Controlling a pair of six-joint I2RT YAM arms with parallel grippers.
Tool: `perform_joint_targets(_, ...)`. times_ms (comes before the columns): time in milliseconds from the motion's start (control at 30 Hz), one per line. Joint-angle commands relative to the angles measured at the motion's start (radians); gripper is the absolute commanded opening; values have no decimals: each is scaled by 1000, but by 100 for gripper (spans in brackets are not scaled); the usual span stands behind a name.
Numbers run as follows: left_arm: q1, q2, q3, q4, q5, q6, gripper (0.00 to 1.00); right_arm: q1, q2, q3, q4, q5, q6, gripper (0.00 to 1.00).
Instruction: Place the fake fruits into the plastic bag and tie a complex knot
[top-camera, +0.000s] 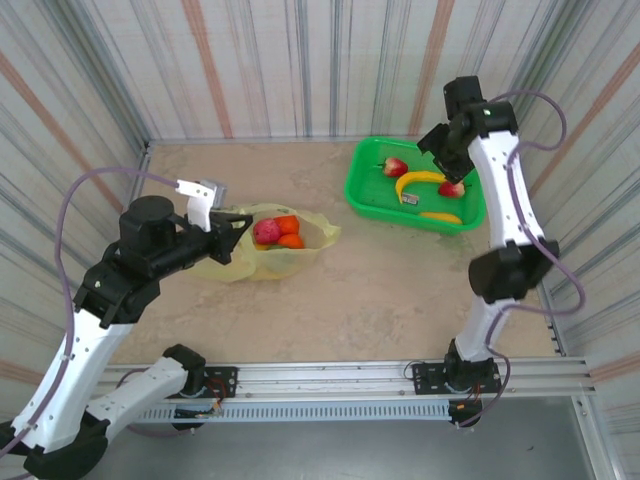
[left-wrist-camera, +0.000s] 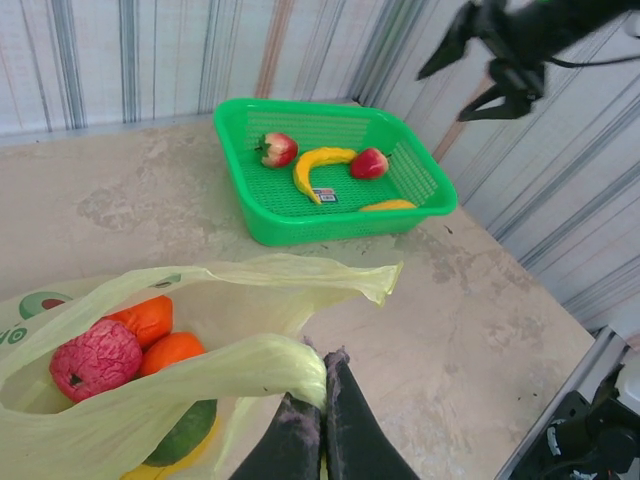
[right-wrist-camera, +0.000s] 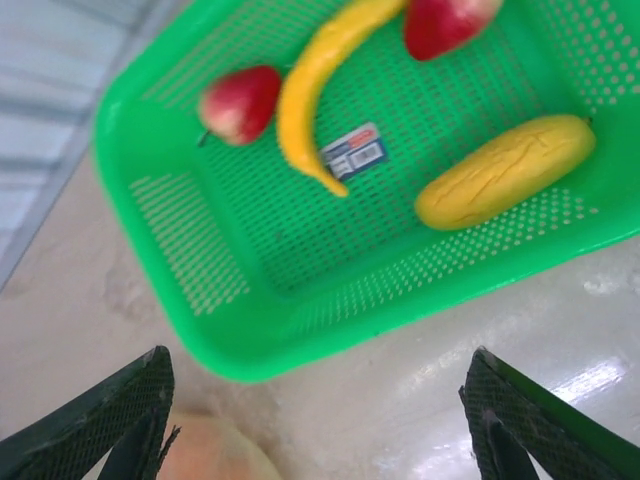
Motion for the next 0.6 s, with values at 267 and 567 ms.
perform_joint_targets(267, -31, 8, -15, 57, -8, 18, 0, -171, 319, 109, -288, -97, 494, 78)
perform_joint_targets(567, -55, 10, -11, 48, -23, 30, 0, -187, 399, 120, -219, -169, 636, 76)
